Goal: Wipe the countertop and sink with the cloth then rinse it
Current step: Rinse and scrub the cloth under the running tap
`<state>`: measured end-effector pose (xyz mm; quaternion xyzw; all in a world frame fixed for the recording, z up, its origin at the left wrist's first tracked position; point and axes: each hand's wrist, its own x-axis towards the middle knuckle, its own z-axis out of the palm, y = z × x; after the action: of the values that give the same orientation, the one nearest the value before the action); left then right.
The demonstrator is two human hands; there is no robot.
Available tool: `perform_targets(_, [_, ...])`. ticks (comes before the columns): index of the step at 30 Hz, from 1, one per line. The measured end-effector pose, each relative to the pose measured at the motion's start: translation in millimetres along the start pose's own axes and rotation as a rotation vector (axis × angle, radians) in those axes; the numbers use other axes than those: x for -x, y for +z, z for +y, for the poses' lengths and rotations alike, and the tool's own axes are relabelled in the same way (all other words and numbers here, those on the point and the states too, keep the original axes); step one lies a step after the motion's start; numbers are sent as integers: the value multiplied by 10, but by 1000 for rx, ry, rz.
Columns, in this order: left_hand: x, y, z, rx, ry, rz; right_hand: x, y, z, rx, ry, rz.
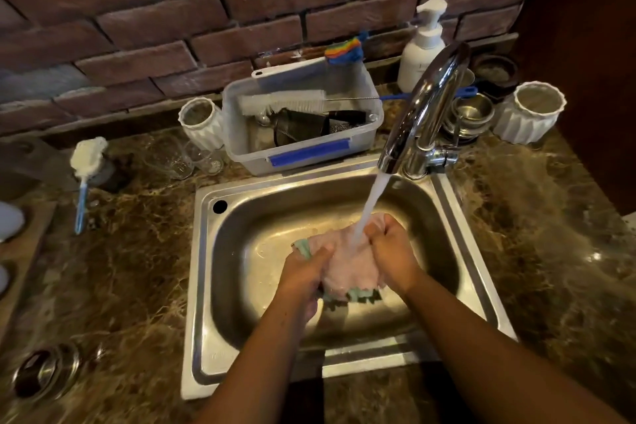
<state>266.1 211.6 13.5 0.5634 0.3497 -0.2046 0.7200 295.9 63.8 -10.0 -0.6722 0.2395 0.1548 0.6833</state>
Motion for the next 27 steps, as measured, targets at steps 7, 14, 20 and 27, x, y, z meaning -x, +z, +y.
perform_targets(7, [-181,131,-167,92,-41,46,553,376,-219,249,-180,-56])
perform_targets(14, [-15,251,-250,180,-100,-61,309,462,-13,232,-137,163])
perform_targets(20, [-105,124,-138,184,39,-171,-30,159,-37,-253,106,71])
perform_targets(27, [-302,46,-121,102,24,-134,282,182,-213,75,-100,6])
